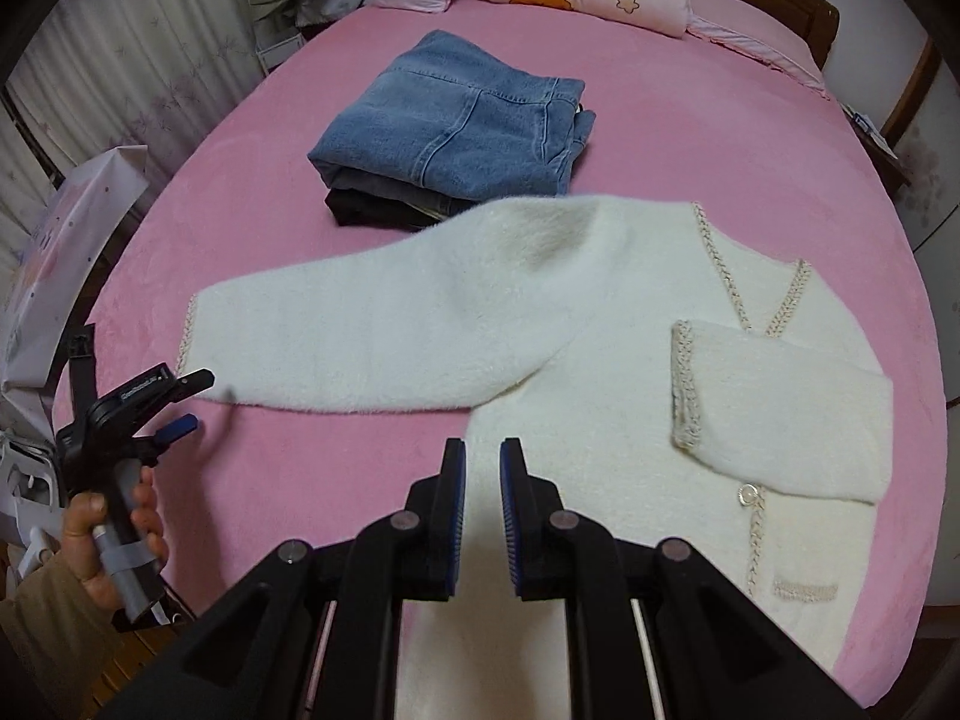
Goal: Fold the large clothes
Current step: 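Grasp the other sleeve cuff with the left gripper and fold it across the body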
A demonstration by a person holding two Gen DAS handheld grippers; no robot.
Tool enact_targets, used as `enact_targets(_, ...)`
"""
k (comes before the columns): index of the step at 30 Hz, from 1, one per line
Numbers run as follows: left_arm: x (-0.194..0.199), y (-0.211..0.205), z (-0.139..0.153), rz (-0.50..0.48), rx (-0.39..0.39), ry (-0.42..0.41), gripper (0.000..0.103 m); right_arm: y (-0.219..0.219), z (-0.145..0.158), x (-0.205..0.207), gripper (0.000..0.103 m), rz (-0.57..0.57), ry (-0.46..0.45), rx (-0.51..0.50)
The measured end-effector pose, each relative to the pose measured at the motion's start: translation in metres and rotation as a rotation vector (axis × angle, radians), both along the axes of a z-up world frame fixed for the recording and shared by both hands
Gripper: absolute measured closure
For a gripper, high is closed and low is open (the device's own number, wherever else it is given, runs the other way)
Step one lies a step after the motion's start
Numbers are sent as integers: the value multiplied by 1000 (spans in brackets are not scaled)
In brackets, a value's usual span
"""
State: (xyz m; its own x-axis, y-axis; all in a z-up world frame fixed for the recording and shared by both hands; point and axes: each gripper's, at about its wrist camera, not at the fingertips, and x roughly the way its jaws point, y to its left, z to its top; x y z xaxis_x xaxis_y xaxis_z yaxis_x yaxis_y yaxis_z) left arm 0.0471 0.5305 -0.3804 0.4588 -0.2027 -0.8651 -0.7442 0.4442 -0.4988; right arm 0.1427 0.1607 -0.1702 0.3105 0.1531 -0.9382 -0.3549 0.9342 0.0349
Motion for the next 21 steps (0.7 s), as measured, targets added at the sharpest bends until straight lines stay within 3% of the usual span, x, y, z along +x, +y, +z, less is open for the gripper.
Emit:
enact_targets(3, 8, 5, -21, 23, -10, 14, 35, 5, -9, 10, 92, -26, -9, -17)
enact_targets(8, 21, 8, -30, 6, 9, -3, 34, 5, -25, 28, 92, -84, -13, -19)
enact_targets(9, 24, 9, -30, 1, 21, -6, 42, 5, -29, 31, 92, -94, -11, -22)
enact_targets(10, 27, 10, -28, -7, 45, -3, 66, 4, -34, 34, 92, -108, -1, -22)
enact_targets(12, 31, 18, -25, -29, 44, 2, 93, 3, -42, 38, 92, -128, 20, -17)
enact_targets(14, 37, 21, -20, -44, 41, 6, 96, 1, -49, 40, 92, -147, 43, -5)
enact_targets(15, 39, 20, -13, -66, 68, 7, 97, -1, -52, 41, 92, -155, 52, -2)
enact_targets(17, 51, 5, 17, -172, 198, -7, 97, -6, -56, 40, 92, -170, 69, 1)
enact_targets(19, 60, -19, 59, -276, 302, -79, 97, -12, -57, 39, 92, -184, 77, 7)
enact_targets(21, 66, -47, 102, -364, 348, -178, 97, -21, -55, 38, 92, -201, 78, 15)
